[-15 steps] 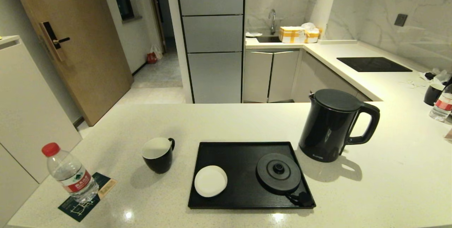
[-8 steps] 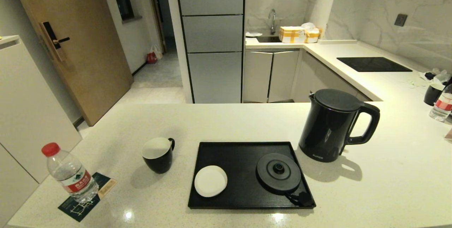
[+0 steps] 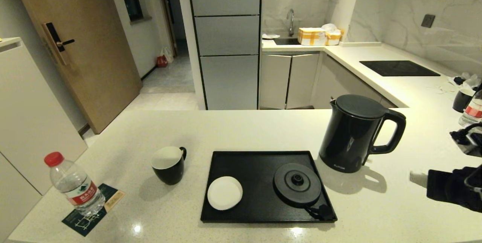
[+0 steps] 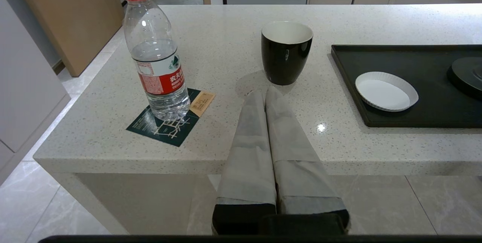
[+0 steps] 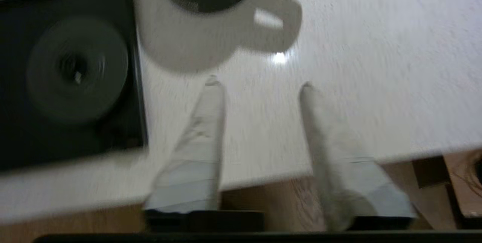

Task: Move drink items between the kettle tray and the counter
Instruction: Return the kettle to its original position

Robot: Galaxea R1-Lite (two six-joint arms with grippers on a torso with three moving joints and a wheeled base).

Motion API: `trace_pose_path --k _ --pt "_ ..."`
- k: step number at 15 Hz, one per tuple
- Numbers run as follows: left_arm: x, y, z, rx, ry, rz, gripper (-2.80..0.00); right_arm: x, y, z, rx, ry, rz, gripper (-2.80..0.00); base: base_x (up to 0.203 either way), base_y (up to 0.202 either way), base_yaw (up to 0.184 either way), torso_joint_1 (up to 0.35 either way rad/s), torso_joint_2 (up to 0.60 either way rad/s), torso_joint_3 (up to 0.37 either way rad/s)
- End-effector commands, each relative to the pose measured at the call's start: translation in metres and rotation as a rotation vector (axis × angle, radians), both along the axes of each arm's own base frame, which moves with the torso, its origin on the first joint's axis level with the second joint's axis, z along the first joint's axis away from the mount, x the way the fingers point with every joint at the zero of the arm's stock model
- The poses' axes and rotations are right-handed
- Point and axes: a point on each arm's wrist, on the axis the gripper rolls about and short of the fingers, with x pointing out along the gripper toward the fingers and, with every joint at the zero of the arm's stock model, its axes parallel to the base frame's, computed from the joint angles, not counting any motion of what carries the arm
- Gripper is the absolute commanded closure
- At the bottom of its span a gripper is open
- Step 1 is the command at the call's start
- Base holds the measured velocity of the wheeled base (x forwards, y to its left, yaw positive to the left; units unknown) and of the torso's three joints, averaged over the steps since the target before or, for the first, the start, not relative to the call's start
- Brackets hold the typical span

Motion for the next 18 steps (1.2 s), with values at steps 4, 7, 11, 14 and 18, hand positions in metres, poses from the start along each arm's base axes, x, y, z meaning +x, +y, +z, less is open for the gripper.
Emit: trace_pose_path --k 4,7,11,14,18 --pt "0.000 0.000 0.000 0.000 -0.002 0.002 0.00 0.069 -0.020 -0.059 -0.033 0.001 -0.112 -2.80 0.000 0.000 0.000 0.000 0.00 0.000" --pt "0.000 0.000 0.000 -0.001 -0.002 0.001 0.00 0.088 -0.031 -0.069 -0.055 -0.134 -0.170 -2.80 0.000 0.000 0.000 0.000 0.00 0.000" --pt "0.000 0.000 0.000 0.000 -0.002 0.002 0.00 0.102 -0.039 -0.076 -0.071 -0.211 -0.204 -2.80 0.000 0.000 0.000 0.000 0.00 0.000" --pt "0.000 0.000 0.000 0.001 -0.002 0.001 0.00 0.110 -0.040 -0.084 -0.078 -0.224 -0.198 -2.80 0.000 0.000 0.000 0.000 0.00 0.000" --pt "0.000 0.000 0.000 0.001 -0.002 0.001 0.00 0.131 -0.044 -0.091 -0.096 -0.270 -0.190 -2.80 0.000 0.000 0.000 0.000 0.00 0.000"
